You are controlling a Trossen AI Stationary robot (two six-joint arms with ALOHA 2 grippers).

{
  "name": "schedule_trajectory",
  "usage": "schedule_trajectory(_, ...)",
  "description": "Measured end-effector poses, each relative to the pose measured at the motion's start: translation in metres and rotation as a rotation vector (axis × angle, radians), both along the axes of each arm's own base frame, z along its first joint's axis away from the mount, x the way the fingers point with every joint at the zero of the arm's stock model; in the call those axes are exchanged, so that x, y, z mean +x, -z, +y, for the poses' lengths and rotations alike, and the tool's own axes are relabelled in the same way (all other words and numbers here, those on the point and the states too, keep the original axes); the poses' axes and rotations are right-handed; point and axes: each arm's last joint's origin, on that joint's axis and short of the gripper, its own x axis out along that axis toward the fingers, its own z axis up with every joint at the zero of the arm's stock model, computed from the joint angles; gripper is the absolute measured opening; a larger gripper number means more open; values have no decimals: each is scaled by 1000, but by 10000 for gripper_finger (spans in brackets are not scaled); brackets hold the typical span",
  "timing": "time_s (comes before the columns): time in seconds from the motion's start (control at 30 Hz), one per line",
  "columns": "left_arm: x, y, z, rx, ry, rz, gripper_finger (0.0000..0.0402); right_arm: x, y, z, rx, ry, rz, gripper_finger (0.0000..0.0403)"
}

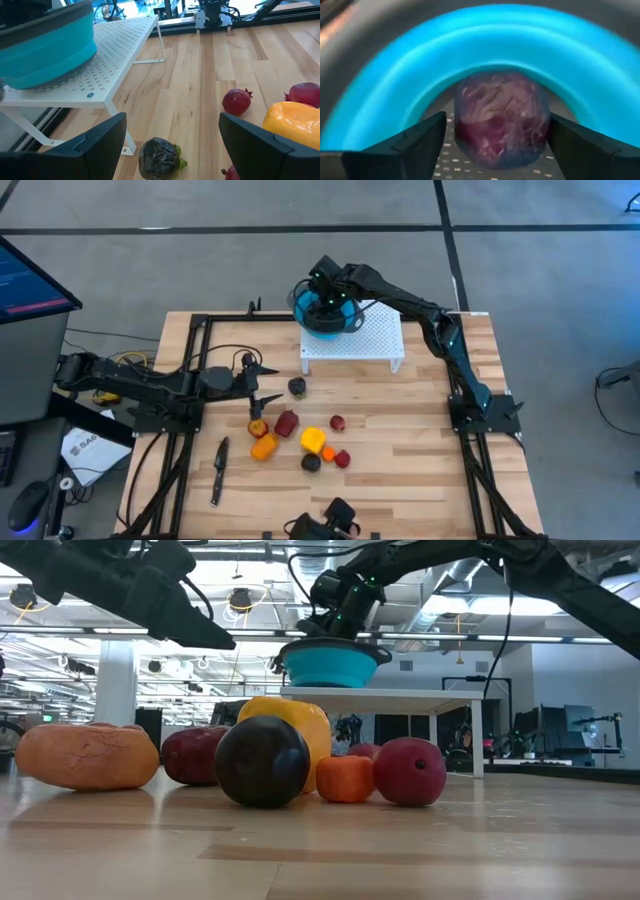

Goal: Pick & Place Fruit
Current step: Put the right purple plum into the blue strainer bowl on the shelf, then put the top red pomegranate into the blue strainer bowl on the shelf

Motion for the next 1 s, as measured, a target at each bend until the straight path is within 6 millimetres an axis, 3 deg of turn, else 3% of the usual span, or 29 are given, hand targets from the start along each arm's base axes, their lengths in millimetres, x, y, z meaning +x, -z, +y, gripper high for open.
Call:
schedule_trajectory(0.3, 0, 0, 0, 1, -3, 0, 309, 1, -7, -3, -11, 21, -46, 392)
schedule_trajectory(0.7, 0, 0, 0, 1, -3, 1, 309, -5, -39, 21, -126, 66, -43, 379)
schedule_trajectory(0.87, 0, 0, 0, 1, -2, 2, 309, -15, -61, 48, -289, 106, 58, 369)
schedule_trajectory(1.0, 0, 0, 0, 1, -1, 2, 309, -20, -83, 92, -431, 73, 138, 355)
